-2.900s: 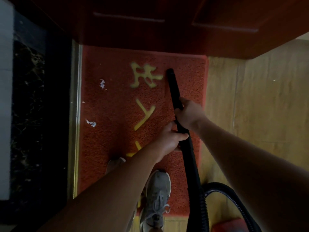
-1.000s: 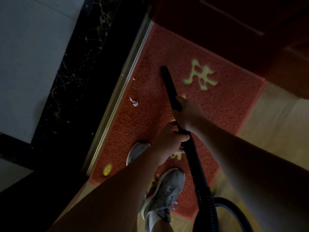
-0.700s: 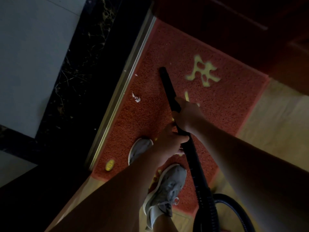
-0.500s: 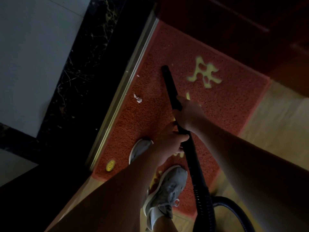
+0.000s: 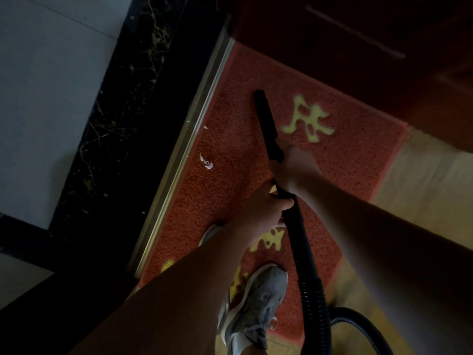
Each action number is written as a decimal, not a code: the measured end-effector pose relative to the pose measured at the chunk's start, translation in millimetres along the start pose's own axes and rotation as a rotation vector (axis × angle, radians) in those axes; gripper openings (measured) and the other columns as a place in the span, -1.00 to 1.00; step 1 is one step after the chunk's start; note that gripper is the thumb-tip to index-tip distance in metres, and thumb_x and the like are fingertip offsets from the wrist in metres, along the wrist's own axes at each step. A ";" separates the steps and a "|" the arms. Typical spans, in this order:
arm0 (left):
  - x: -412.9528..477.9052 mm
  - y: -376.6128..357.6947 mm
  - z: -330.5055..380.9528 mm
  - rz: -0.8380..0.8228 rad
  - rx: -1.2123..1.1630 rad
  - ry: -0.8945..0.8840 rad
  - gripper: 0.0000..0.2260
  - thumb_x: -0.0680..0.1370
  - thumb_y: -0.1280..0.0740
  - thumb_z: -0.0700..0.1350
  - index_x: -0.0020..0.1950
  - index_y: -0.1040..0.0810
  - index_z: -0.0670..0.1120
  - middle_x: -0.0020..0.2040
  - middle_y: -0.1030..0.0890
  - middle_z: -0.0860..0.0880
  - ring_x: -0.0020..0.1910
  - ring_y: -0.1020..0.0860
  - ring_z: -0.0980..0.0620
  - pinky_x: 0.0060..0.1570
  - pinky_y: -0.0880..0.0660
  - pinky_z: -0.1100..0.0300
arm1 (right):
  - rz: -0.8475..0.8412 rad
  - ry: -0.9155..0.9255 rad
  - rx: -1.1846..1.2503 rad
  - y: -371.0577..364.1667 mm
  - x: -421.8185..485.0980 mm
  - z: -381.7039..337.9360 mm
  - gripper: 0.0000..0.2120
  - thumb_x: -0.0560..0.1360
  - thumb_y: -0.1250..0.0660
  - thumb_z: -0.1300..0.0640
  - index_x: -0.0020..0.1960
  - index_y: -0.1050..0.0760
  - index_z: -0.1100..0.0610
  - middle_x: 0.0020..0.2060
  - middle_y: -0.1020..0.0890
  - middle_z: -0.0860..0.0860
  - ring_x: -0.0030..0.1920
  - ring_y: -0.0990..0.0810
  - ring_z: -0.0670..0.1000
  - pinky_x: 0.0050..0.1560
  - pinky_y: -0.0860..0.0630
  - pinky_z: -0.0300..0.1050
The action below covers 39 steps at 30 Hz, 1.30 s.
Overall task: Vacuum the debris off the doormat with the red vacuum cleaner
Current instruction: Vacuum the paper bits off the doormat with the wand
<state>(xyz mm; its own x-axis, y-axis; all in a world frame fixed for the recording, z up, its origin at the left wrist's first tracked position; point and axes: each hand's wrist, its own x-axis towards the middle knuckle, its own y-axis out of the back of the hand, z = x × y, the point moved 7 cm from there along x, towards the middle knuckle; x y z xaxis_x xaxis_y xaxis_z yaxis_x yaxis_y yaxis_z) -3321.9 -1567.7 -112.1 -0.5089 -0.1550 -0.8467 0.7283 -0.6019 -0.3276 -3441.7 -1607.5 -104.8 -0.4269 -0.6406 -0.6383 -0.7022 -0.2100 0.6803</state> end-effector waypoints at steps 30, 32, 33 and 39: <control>26.2 7.0 28.5 -0.015 -0.036 0.004 -0.61 0.61 -0.35 -0.22 0.43 -0.41 -0.06 0.16 -0.62 -0.18 0.06 -0.68 -0.11 -0.07 -0.68 0.05 | 0.084 0.044 -0.014 11.1 34.6 -11.7 -0.61 0.59 -0.22 0.12 0.41 -0.40 0.02 -0.16 -0.60 0.09 -0.33 -0.48 0.05 -0.47 -0.22 -0.19; 25.9 8.4 31.6 -0.008 -0.045 -0.002 -0.64 0.61 -0.35 -0.23 0.40 -0.44 -0.06 0.15 -0.62 -0.18 0.06 -0.68 -0.11 -0.05 -0.68 0.02 | 0.069 0.036 -0.028 12.2 38.2 -14.6 -0.62 0.58 -0.21 0.14 0.40 -0.40 0.05 -0.17 -0.59 0.11 -0.34 -0.48 0.05 -0.46 -0.23 -0.17; 25.8 9.1 33.4 -0.007 -0.044 -0.008 -0.65 0.61 -0.36 -0.23 0.39 -0.45 -0.06 0.15 -0.62 -0.18 0.07 -0.68 -0.13 -0.01 -0.67 -0.01 | 0.066 0.038 -0.027 12.6 38.7 -15.8 -0.61 0.58 -0.21 0.15 0.40 -0.40 0.05 -0.18 -0.60 0.11 -0.34 -0.49 0.05 -0.46 -0.24 -0.17; 23.4 13.2 37.3 0.007 -0.071 -0.007 -0.62 0.61 -0.35 -0.24 0.42 -0.43 -0.09 0.20 -0.61 -0.22 0.10 -0.67 -0.14 0.03 -0.66 -0.05 | 0.053 0.035 -0.023 14.7 38.8 -24.8 -0.64 0.57 -0.21 0.16 0.36 -0.42 0.03 -0.18 -0.60 0.10 -0.25 -0.55 0.12 -0.40 -0.29 -0.13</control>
<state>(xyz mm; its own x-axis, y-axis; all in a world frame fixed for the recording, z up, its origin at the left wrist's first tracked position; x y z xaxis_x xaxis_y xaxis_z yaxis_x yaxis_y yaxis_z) -3341.3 -1608.5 -120.7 -0.5071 -0.1644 -0.8461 0.7623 -0.5437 -0.3512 -3454.5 -1653.7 -110.6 -0.4423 -0.6768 -0.5885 -0.6659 -0.1918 0.7210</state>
